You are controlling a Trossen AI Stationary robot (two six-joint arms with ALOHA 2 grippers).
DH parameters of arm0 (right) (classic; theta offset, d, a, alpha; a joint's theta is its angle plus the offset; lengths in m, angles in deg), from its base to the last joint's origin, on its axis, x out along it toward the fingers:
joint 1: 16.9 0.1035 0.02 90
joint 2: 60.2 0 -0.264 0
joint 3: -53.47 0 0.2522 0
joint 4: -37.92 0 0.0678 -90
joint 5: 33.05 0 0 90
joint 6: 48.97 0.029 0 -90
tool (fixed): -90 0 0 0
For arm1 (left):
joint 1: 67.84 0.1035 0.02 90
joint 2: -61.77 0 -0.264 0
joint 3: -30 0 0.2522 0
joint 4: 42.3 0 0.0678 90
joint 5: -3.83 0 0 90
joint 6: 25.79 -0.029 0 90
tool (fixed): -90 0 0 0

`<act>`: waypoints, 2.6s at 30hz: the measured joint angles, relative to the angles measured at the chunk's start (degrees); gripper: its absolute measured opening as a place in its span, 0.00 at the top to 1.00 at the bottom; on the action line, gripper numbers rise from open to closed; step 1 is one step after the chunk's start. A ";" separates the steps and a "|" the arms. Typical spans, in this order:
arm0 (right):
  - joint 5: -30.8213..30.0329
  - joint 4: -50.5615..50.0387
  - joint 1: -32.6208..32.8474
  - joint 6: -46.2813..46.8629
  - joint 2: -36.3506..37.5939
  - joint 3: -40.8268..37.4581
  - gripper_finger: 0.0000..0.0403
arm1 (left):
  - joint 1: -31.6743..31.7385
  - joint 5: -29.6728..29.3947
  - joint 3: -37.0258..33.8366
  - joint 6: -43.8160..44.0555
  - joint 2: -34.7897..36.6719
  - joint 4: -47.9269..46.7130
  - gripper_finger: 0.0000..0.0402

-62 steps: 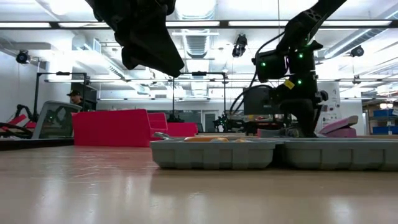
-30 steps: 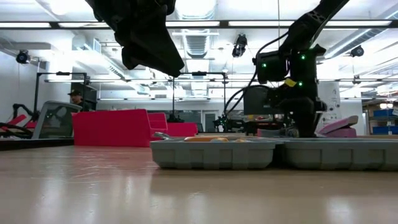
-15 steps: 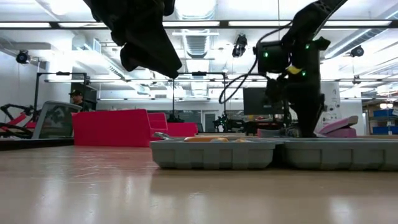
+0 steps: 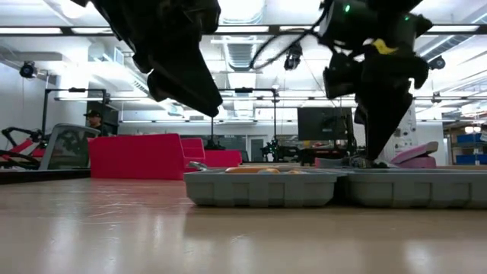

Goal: Prefit tool cases
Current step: Remove the yellow pliers from the prefit tool case to the table

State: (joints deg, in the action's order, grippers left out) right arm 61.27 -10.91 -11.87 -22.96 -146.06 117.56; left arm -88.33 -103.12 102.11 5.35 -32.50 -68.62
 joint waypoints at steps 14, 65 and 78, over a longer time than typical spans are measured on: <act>-10.19 10.94 12.79 8.04 -0.31 0.02 0.83 | 0.00 2.54 -1.33 2.63 -0.05 0.03 0.64; -35.38 4.79 31.13 28.61 12.31 -10.49 0.89 | 4.43 15.79 16.63 3.01 -18.24 0.75 0.57; -36.10 7.29 31.45 29.41 9.24 -10.50 0.85 | 9.27 12.17 16.67 8.44 -19.00 -6.56 0.61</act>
State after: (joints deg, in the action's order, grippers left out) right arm 25.17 -3.61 19.59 6.45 -136.82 107.06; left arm -79.07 -90.96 118.78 13.79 -51.50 -75.17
